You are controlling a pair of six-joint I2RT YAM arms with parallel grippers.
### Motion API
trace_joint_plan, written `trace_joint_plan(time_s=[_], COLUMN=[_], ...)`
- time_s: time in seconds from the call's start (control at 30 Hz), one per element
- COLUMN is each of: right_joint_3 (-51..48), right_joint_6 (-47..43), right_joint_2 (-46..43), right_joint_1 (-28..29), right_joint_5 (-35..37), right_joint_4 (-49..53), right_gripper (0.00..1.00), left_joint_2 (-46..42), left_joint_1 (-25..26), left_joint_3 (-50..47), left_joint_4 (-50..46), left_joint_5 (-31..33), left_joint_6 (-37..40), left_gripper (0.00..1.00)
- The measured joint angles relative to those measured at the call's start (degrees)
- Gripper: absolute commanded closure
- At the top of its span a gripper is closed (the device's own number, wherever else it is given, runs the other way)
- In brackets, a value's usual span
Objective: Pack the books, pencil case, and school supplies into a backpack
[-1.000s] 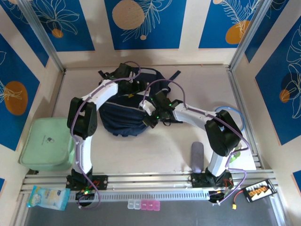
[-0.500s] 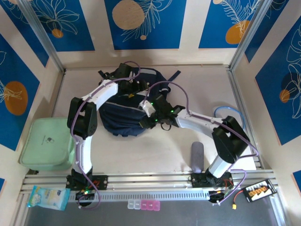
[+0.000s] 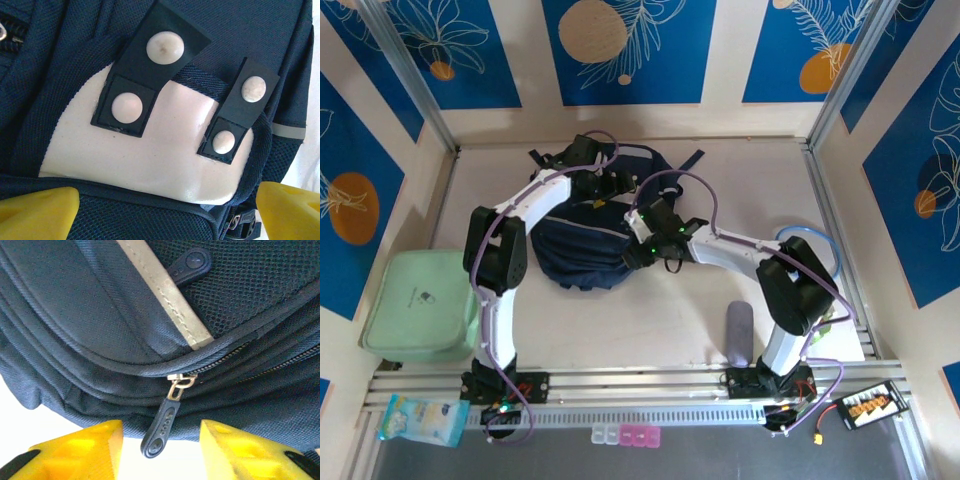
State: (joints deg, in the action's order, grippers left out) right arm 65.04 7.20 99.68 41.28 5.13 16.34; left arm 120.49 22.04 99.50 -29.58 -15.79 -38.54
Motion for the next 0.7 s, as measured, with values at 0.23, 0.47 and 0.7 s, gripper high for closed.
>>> trace_joint_plan(time_s=[0.23, 0.47, 0.7], right_joint_3=[2.16, 2.16, 1.88], right_joint_6=[0.11, -0.55, -2.34], right_joint_2=[1.77, 2.51, 2.49], right_joint_1=[0.17, 0.44, 1.53], right_joint_5=[1.6, 2.67, 3.5], right_joint_4=[0.63, 1.09, 0.83], right_gripper=[0.77, 0.86, 0.98], left_joint_2=[0.02, 0.04, 0.33], left_joint_1=[0.0, -0.07, -0.17], left_joint_3=[0.0, 0.0, 0.0], left_joint_4=[0.0, 0.04, 0.24], left_joint_5=[-0.02, -0.07, -0.24], left_joint_6=[-0.02, -0.22, -1.07], left_gripper=[0.04, 0.04, 0.03])
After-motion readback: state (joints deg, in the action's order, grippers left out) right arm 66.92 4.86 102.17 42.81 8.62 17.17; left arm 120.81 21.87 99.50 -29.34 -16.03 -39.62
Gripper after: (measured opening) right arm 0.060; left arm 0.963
